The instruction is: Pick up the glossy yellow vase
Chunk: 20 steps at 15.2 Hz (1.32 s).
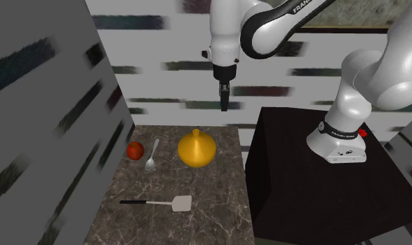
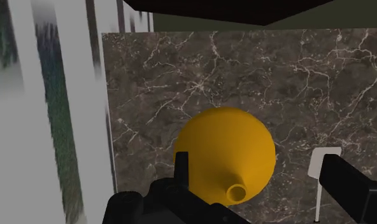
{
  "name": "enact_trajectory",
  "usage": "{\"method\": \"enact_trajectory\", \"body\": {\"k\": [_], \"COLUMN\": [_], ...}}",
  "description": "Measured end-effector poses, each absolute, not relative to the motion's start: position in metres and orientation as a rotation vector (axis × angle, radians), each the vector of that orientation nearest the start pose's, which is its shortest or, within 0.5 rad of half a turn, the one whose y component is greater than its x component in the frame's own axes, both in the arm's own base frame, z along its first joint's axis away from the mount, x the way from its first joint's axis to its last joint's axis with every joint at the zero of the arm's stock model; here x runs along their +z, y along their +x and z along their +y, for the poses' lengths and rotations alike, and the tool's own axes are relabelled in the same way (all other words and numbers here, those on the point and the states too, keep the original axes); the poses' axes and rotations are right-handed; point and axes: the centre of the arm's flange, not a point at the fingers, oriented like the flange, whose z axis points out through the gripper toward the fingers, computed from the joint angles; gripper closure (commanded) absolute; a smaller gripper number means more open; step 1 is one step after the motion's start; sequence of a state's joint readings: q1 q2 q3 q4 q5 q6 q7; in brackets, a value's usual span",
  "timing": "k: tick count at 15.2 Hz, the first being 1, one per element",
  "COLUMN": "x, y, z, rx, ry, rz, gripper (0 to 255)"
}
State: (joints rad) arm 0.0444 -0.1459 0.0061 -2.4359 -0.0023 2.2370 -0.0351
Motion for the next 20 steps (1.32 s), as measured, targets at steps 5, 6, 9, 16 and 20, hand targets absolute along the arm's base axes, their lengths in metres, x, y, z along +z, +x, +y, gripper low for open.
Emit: {"method": "enact_trajectory", "body": {"k": [5,6,9,16,20], "x": [0.307,0.300,0.275,0.225,0.206], "y": [0.504,0.513,0.541,0.572,0.573], "z": [0.037,0.041,0.050,0.059,0.059], "rx": [0.053,0.047,0.027,0.006,0.006], "ry": [-3.138,-3.137,-3.135,-3.132,-3.132], "rz": [-0.159,-0.163,-0.177,-0.193,-0.193], "gripper": [0,0,0,0,0]}}
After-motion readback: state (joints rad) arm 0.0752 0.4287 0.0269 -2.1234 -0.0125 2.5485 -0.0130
